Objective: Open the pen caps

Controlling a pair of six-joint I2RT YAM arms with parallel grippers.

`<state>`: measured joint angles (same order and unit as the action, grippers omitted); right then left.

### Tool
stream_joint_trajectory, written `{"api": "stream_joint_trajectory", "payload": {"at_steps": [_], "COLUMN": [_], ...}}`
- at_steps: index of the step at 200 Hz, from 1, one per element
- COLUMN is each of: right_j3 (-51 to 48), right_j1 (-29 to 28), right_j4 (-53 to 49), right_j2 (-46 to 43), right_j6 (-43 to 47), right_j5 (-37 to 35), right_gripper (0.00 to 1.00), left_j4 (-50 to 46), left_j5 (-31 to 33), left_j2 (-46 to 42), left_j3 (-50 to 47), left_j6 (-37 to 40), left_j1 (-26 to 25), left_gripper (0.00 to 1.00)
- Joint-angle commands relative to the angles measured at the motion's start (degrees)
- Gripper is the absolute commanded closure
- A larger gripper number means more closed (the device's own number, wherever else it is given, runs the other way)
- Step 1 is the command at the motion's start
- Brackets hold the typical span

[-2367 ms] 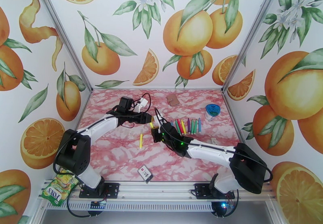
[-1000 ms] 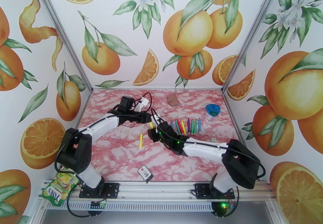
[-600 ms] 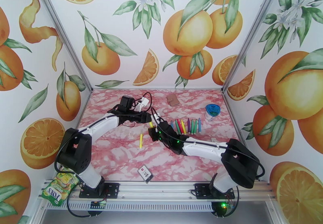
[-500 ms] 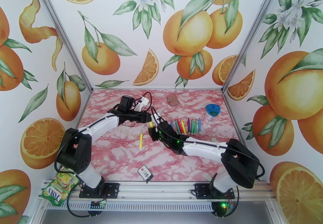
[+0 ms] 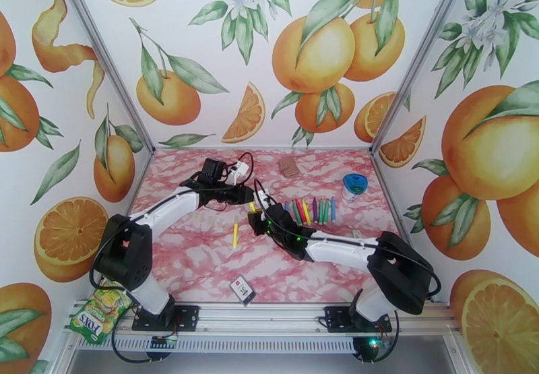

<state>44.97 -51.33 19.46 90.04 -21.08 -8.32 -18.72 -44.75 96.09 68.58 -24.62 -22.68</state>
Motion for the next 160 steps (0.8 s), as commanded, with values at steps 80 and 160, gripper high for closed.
{"api": "stream_joint_trajectory", "payload": {"at_steps": [80, 160], "right_j3": [-4.1, -5.7], "right_j1": [-1.7, -2.0], "right_j4": [-0.8, 0.1], "right_j2": [-0.5, -0.9], "right_j6": [1.8, 2.2], "right_j5": [0.6, -0.6], "right_gripper": [1.0, 1.0], "left_j4": [4.8, 4.5], "left_j5": [13.2, 14.2], "left_j2": [-2.6, -2.9], "left_j3": [4.2, 4.5], "left_j6": [-3.3, -4.6], "left_j1": [5.5, 7.5], "left_gripper": [1.0, 1.0]}}
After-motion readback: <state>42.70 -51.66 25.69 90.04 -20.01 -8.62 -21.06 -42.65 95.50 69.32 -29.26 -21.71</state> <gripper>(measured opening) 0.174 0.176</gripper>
